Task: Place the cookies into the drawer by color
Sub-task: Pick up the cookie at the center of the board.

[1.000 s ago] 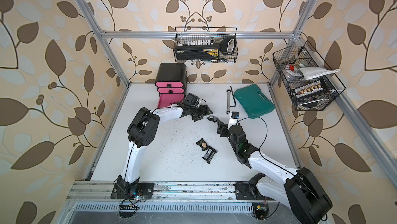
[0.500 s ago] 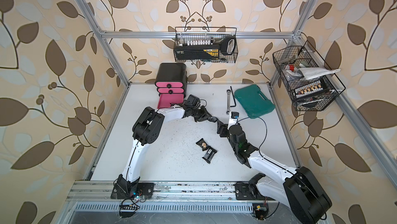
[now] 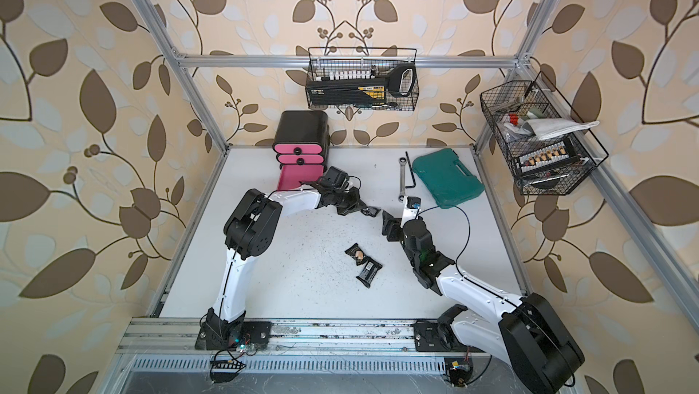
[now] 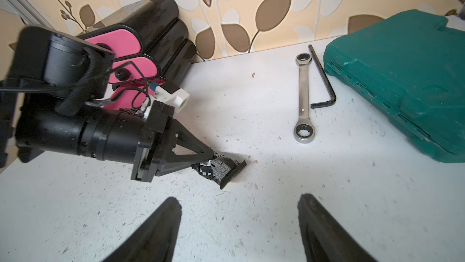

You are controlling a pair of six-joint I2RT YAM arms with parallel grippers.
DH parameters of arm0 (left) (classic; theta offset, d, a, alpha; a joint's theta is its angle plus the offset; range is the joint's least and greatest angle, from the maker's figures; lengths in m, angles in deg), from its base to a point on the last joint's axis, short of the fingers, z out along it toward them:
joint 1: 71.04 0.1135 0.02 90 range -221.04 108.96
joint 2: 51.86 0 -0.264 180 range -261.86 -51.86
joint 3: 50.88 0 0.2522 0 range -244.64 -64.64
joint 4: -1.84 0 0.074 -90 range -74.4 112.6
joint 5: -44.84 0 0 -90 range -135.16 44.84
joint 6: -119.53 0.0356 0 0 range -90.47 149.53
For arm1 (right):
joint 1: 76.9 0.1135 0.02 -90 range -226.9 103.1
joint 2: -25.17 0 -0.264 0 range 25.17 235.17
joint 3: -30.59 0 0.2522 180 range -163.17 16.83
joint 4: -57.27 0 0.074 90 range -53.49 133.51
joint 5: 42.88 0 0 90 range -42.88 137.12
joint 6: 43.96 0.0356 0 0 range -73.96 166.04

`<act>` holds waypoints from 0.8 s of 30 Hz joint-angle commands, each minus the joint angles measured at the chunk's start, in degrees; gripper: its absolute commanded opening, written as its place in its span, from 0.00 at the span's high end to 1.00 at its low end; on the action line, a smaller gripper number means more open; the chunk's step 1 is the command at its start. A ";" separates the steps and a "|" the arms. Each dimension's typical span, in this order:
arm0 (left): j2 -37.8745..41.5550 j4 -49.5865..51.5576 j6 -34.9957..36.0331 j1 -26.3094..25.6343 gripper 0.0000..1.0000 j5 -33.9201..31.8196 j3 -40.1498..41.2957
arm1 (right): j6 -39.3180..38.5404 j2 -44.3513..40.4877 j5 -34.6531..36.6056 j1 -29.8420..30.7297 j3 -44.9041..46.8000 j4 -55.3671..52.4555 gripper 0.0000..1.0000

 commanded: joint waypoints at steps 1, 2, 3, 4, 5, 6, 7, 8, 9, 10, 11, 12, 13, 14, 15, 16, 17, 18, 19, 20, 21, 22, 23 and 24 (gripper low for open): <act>9.20 1.55 6.65 1.59 1.00 -5.03 2.16 | 0.59 0.30 0.18 -0.18 -0.49 0.14 0.24; 10.43 1.56 7.20 2.15 1.00 -5.52 3.14 | 0.57 0.30 0.11 -0.15 -0.51 0.15 0.24; 12.05 1.47 7.81 2.86 1.00 -6.12 4.33 | 0.54 0.30 0.17 -0.13 -0.50 0.16 0.24; 13.66 1.39 8.33 3.60 1.00 -6.93 5.74 | 0.56 0.30 0.18 -0.16 -0.49 0.16 0.24; 15.06 1.39 8.85 4.31 1.00 -7.60 6.94 | 0.55 0.30 0.18 -0.18 -0.49 0.15 0.24; 16.71 1.39 9.52 5.24 1.00 -8.39 8.29 | 0.59 0.31 0.18 -0.16 -0.49 0.13 0.24; 18.26 1.58 10.21 6.23 1.00 -9.33 9.49 | 0.59 0.39 0.09 -0.13 -0.49 0.19 0.24; 19.55 2.01 10.95 7.03 1.00 -10.48 10.55 | 0.60 0.39 0.09 -0.18 -0.49 0.14 0.24; 21.22 2.46 11.98 8.07 1.00 -11.97 11.73 | 0.59 0.48 0.09 -0.15 -0.51 0.16 0.24; 22.77 2.74 13.09 9.02 1.00 -14.02 13.06 | 0.64 0.56 0.01 -0.14 -0.60 0.15 0.24; 23.96 3.04 13.95 9.88 1.00 -16.41 14.05 | 0.62 0.65 0.00 -0.18 -0.58 0.08 0.24; 24.96 3.63 14.74 10.86 1.00 -18.78 15.13 | 0.62 0.74 -0.08 -0.13 -0.58 0.09 0.24; 25.94 3.93 15.80 11.84 1.00 -20.98 16.04 | 0.61 0.83 -0.09 -0.16 -0.67 0.12 0.24; 26.56 4.02 16.51 12.73 1.00 -22.28 16.73 | 0.61 0.91 -0.14 -0.16 -0.67 0.15 0.24; 27.12 4.01 17.08 13.85 1.00 -23.57 17.39 | 0.61 0.94 -0.05 -0.13 -0.67 0.14 0.24; 27.42 3.92 17.85 14.85 1.00 -24.68 17.90 | 0.60 1.00 -0.05 -0.11 -0.75 0.14 0.24; 27.58 4.07 18.43 15.76 1.00 -25.68 18.10 | 0.59 1.09 -0.05 -0.13 -0.76 0.11 0.24; 27.38 4.53 18.90 16.69 1.00 -26.59 18.04 | 0.60 1.16 -0.12 -0.18 -0.76 0.15 0.24; 27.31 4.55 19.57 17.50 1.00 -27.65 18.11 | 0.59 1.22 -0.14 -0.12 -0.76 0.10 0.24; 27.10 4.61 20.31 17.97 1.00 -28.62 18.02 | 0.60 1.27 -0.09 -0.12 -0.76 0.20 0.24; 26.91 4.80 21.10 18.45 1.00 -30.17 17.95 | 0.60 1.35 -0.17 -0.16 -0.76 0.19 0.24; 26.64 4.88 22.17 18.76 1.00 -31.30 17.76 | 0.62 1.40 -0.17 -0.16 -0.76 0.07 0.24; 26.21 4.83 23.27 19.04 1.00 -32.22 17.53 | 0.60 1.49 -0.15 -0.13 -0.85 0.15 0.24; 25.62 5.14 24.38 19.22 1.00 -33.72 16.90 | 0.68 1.53 -0.24 -0.10 -0.85 0.09 0.24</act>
